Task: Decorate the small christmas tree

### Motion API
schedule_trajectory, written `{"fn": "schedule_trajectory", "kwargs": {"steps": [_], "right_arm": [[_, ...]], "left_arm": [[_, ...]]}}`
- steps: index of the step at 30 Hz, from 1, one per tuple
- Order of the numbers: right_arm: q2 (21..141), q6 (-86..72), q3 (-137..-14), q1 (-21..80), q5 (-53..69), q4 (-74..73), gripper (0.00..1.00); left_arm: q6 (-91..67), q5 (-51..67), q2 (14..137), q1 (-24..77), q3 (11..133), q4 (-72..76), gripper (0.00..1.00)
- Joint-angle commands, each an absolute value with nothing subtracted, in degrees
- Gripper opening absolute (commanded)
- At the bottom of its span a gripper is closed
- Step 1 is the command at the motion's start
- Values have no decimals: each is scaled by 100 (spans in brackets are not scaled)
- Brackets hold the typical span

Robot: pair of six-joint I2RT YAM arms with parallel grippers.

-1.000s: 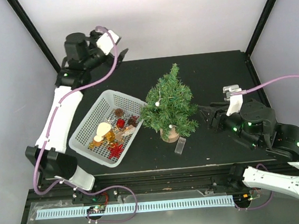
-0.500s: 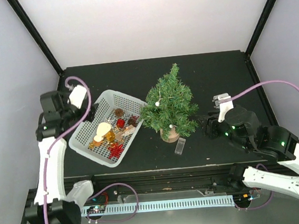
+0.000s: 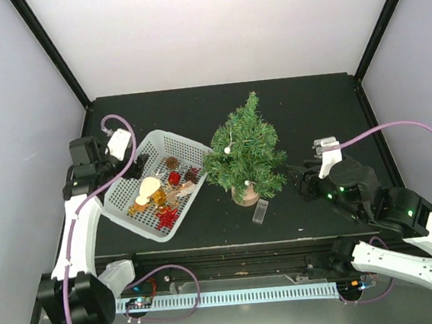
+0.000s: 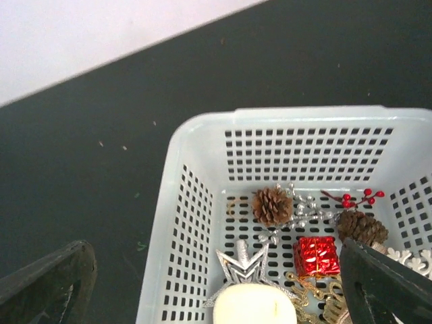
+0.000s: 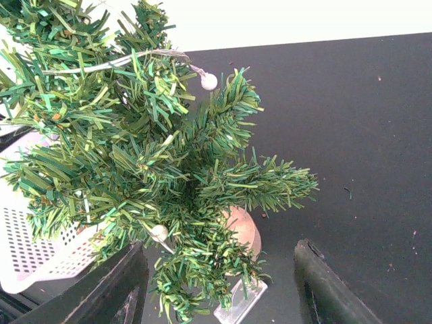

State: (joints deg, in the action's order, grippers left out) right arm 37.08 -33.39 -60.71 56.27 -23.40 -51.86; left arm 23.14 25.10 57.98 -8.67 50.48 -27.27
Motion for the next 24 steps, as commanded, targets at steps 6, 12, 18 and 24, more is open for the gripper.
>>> {"fn": "schedule_trajectory", "kwargs": {"steps": [6, 12, 18, 24], "right_arm": [[3689, -3509, -5877, 5669, -2537, -5167, 60], [3757, -3533, -5771, 5669, -2539, -5099, 60], [3853, -3524, -5660, 5669, -2537, -5044, 61], [3885, -3533, -5650, 5668, -2513, -5054, 60]], "left_arm": [[2951, 3135, 7721, -842, 6131, -3948, 83], [3291, 2807, 8281, -618, 6157, -4321, 77], [3243, 2494, 8715, -499, 6177, -4227, 80], [2800, 1409, 9018, -470, 6035, -3043, 86]]}}
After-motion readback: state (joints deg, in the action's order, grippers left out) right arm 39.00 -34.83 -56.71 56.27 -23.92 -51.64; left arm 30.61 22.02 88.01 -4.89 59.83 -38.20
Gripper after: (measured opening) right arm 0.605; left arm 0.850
